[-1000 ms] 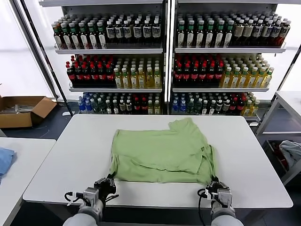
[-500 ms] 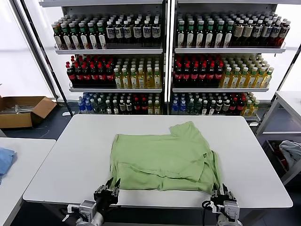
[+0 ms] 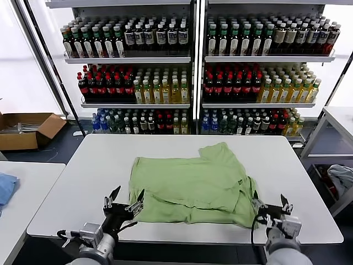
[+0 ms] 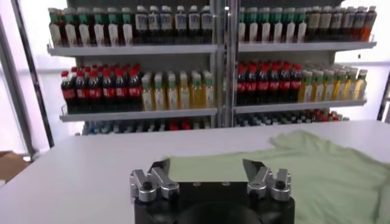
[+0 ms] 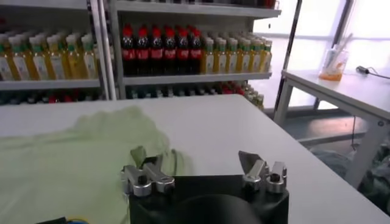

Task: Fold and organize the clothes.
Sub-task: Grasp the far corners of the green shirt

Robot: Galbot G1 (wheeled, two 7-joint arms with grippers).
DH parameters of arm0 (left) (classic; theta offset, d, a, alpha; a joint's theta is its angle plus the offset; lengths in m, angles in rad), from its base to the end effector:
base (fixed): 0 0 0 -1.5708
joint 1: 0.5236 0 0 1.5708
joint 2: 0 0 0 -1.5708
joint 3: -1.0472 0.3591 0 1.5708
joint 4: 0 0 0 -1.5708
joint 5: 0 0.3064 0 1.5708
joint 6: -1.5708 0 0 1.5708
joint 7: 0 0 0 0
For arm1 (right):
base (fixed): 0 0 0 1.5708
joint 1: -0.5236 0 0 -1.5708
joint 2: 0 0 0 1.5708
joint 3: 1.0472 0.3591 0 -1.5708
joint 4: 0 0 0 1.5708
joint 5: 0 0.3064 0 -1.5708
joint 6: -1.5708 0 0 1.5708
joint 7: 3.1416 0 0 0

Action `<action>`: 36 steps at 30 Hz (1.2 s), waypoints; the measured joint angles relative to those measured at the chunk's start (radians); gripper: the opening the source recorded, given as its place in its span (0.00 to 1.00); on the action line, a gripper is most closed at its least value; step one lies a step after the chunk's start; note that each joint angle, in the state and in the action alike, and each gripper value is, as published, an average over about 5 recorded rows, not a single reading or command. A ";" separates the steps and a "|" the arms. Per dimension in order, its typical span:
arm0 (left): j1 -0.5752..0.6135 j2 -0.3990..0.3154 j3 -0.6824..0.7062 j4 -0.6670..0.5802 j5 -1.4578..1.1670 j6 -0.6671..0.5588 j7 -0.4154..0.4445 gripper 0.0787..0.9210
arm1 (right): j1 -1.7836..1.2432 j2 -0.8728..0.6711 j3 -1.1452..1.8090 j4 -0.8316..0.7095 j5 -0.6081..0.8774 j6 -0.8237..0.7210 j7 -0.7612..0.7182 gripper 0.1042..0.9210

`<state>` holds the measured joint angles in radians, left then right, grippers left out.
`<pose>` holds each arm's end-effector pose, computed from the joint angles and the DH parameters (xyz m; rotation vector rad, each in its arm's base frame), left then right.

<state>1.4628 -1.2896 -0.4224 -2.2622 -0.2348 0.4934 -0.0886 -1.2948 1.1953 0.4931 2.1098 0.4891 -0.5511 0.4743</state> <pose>0.1487 0.0225 -0.2448 -0.2571 -2.8712 -0.0451 0.2081 -0.0666 -0.2493 -0.2886 -2.8017 -0.0035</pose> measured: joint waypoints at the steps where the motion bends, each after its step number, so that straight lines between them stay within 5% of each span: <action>1: -0.021 0.007 0.002 0.015 -0.007 -0.001 0.003 0.88 | 0.035 -0.008 -0.006 -0.025 0.011 -0.002 -0.010 0.88; 21: -0.555 0.082 0.119 0.527 -0.174 0.022 0.038 0.88 | 0.710 0.019 -0.258 -0.670 0.062 -0.018 -0.131 0.88; 36: -0.771 0.049 0.193 0.879 -0.161 0.012 0.051 0.88 | 0.913 0.163 -0.290 -1.073 -0.041 0.017 -0.196 0.88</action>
<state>0.6915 -1.2408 -0.2299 -1.3835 -0.3958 0.5051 -0.0375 -0.3821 1.3587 0.2032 1.0367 0.4478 -0.5340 0.2784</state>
